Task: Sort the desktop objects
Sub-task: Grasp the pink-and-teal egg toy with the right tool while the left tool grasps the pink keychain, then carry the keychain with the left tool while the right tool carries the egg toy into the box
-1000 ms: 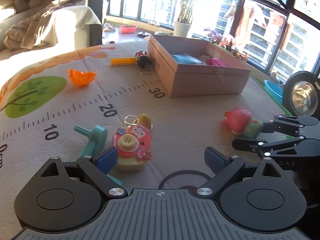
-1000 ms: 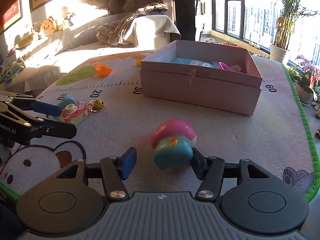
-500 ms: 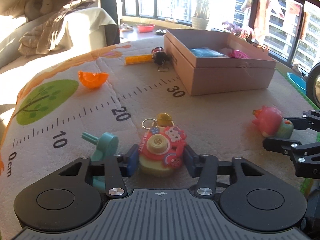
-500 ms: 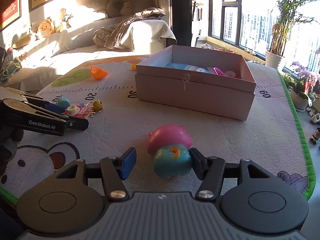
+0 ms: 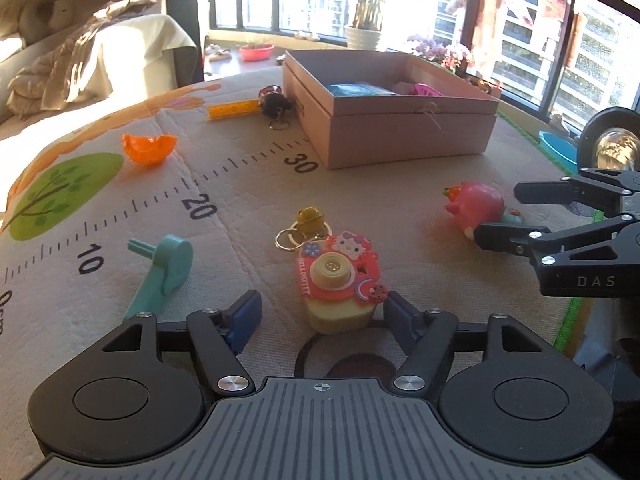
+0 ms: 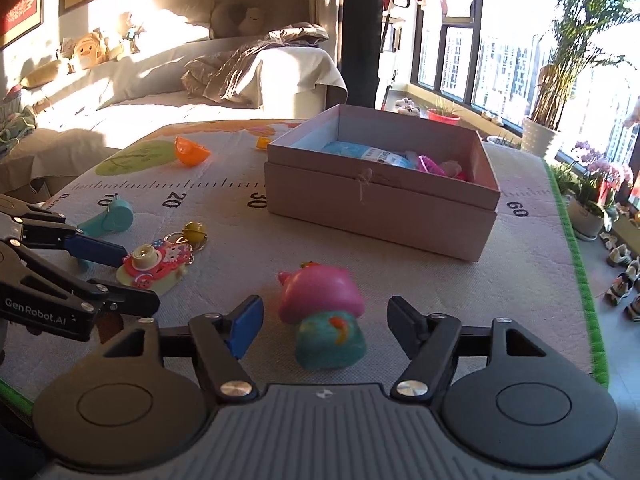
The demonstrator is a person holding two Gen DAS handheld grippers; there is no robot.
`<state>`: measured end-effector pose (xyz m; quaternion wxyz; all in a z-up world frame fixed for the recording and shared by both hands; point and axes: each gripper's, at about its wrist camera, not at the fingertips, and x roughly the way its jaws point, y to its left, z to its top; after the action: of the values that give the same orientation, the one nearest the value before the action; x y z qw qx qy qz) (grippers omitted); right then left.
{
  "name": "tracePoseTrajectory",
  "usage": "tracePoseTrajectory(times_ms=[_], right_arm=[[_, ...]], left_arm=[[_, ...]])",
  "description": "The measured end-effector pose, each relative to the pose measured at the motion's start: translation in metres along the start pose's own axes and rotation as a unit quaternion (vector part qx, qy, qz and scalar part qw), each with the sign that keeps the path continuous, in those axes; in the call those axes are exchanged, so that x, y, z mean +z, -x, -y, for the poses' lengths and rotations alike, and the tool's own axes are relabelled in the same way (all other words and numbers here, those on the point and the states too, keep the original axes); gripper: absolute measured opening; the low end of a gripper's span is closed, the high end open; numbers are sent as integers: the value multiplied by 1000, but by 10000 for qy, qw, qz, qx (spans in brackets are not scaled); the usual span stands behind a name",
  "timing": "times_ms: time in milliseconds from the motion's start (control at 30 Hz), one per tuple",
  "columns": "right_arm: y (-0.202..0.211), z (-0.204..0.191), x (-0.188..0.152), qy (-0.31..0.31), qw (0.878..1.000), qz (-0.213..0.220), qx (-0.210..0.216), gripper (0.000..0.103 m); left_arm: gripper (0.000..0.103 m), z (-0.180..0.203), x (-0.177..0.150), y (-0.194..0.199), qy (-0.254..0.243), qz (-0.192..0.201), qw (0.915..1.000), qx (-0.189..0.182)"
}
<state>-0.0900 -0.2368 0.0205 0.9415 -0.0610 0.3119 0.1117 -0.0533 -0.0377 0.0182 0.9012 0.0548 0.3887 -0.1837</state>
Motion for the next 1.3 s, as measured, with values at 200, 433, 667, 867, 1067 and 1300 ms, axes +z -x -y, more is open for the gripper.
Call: tracePoseTrajectory(times_ms=[200,433,667,867,1067,1300], right_arm=[[1,-5,-5,306,9994,-70,-116,76],[-1,-9,-3,468,9987,18,-204,75],[-18,-1,4,241,9994,-223,-116,49],[-9,-4,0,536,9981,-284,77,48],[10,14,10,315,9983,-182,451,48],[35,59,39,-145,9986,424,263,48]], left_arm=[[83,-11,-6,5,168,-3,9998,46],[86,-9,-2,2,224,-52,9997,-1],[81,10,14,-15,43,-99,9999,20],[73,16,14,-16,-149,-132,9997,166],[49,25,19,0,-516,16,9986,136],[49,47,71,18,-1607,816,9832,271]])
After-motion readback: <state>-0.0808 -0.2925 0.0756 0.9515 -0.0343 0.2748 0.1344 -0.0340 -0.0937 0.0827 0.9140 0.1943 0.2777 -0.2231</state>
